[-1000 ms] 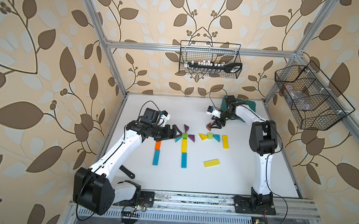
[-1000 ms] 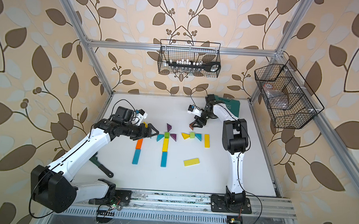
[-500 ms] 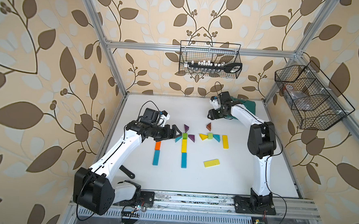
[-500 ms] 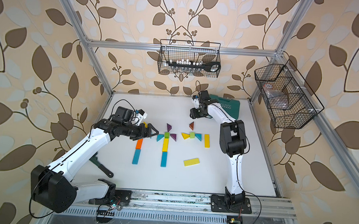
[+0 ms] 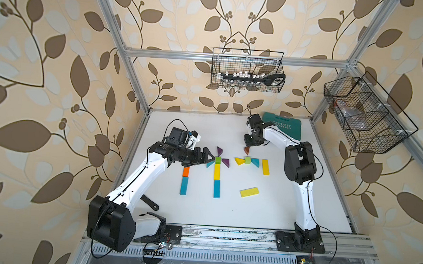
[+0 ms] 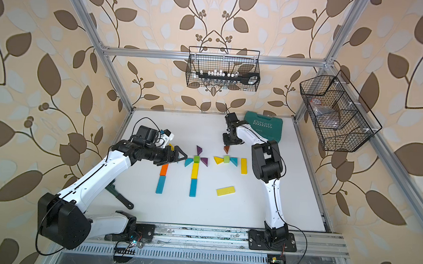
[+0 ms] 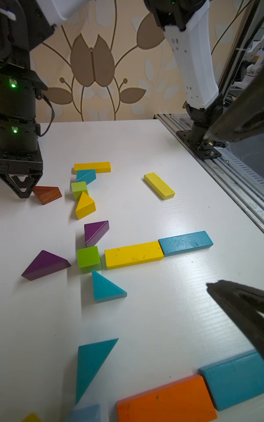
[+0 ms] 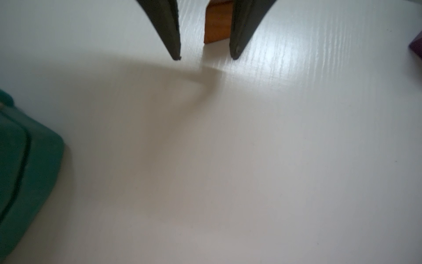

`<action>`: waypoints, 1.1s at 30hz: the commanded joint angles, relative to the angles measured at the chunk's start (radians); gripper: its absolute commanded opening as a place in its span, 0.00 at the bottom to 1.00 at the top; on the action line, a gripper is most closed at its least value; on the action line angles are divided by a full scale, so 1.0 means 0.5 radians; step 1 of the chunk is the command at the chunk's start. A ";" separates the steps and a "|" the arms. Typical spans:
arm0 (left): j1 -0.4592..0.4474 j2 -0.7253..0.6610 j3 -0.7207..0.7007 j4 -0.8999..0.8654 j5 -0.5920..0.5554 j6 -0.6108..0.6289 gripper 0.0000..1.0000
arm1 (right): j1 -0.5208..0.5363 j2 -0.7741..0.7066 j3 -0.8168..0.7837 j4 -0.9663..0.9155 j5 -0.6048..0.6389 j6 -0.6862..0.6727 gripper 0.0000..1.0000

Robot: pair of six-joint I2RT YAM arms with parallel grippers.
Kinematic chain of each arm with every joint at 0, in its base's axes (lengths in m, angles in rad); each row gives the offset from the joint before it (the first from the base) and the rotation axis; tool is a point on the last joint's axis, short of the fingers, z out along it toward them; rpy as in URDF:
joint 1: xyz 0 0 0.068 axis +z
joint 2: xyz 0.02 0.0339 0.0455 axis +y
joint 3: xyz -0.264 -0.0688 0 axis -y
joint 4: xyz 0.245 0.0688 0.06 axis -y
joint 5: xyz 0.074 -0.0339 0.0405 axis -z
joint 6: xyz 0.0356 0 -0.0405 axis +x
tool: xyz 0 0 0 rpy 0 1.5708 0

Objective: Assemble a small pinwheel with building blocks
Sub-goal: Assemble the building block at the center of the board.

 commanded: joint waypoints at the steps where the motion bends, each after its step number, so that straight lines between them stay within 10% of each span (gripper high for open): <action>1: 0.025 0.005 -0.021 0.009 0.050 0.058 0.97 | 0.017 0.005 -0.024 -0.031 0.004 0.059 0.36; 20: 0.049 -0.058 0.027 -0.102 0.006 0.114 0.98 | 0.053 -0.185 0.104 -0.224 -0.028 -0.086 0.38; 25: 0.092 -0.086 0.154 -0.294 -0.141 0.255 0.99 | 0.106 -0.863 -0.583 -0.015 -0.059 -0.208 0.46; 31: 0.165 -0.136 0.195 -0.420 -0.369 0.379 0.99 | 0.568 -1.730 -1.697 0.400 -0.112 -0.960 0.99; 33: 0.175 -0.167 0.171 -0.421 -0.440 0.414 0.99 | 0.715 -1.954 -1.985 0.538 -0.082 -1.198 1.00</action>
